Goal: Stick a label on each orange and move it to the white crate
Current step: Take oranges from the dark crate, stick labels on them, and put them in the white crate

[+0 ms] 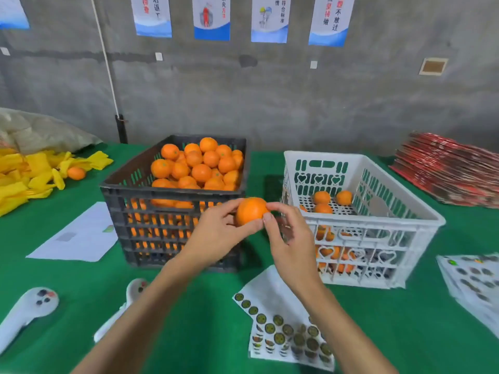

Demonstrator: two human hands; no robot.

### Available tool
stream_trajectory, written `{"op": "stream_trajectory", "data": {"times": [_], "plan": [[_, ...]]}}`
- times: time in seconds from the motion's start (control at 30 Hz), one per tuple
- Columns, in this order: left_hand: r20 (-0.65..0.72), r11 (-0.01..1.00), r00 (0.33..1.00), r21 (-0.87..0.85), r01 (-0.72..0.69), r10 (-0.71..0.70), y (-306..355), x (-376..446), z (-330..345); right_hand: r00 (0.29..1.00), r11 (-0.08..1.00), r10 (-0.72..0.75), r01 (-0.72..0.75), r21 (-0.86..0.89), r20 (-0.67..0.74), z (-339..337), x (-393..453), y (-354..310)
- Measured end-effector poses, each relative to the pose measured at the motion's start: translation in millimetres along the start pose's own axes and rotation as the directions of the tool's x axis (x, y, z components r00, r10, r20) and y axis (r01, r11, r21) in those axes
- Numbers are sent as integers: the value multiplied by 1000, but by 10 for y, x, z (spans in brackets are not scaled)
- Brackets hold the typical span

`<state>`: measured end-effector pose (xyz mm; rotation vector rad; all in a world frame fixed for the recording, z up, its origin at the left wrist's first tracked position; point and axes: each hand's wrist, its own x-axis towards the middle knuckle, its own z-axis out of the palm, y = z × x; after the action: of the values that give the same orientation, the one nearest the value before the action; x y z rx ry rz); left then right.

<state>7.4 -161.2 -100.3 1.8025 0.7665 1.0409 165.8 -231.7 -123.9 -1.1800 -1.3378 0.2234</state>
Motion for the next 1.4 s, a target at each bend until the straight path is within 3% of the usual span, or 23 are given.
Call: {"op": "stream_trajectory", "data": {"times": [0.13,0.27,0.43,0.57,0.8,0.93,1.27,1.4], "plan": [[97,983,982,-70,169,-162,-410,-312,425,984,985,171,-172,0,53,-283,-537,322],[78,958,959,-70,278,-273,-855,-600,738,939,953,295,-276,-122,179,-500,-981,655],[21,902,908,-107,418,-419,-1147,-823,926,808,878,447,-316,-359,384,-548,-1291,943],[1,879,885,-112,463,-466,-1273,-883,982,779,835,430,-151,-529,456,-525,-1429,1069],[-28,856,869,-195,480,-494,-1345,-957,1025,833,838,394,-151,-525,388,-472,-1429,1176],[-38,867,878,-188,462,-477,-1330,-980,1036,837,872,413,-249,-422,359,-490,-1419,1208],[-41,873,883,-183,453,-467,-1367,-996,1045,829,797,290,68,-600,479,-514,-1367,1161],[-33,878,888,-166,448,-459,-1386,-1010,1049,850,801,259,76,-593,459,-493,-1337,1167]]}}
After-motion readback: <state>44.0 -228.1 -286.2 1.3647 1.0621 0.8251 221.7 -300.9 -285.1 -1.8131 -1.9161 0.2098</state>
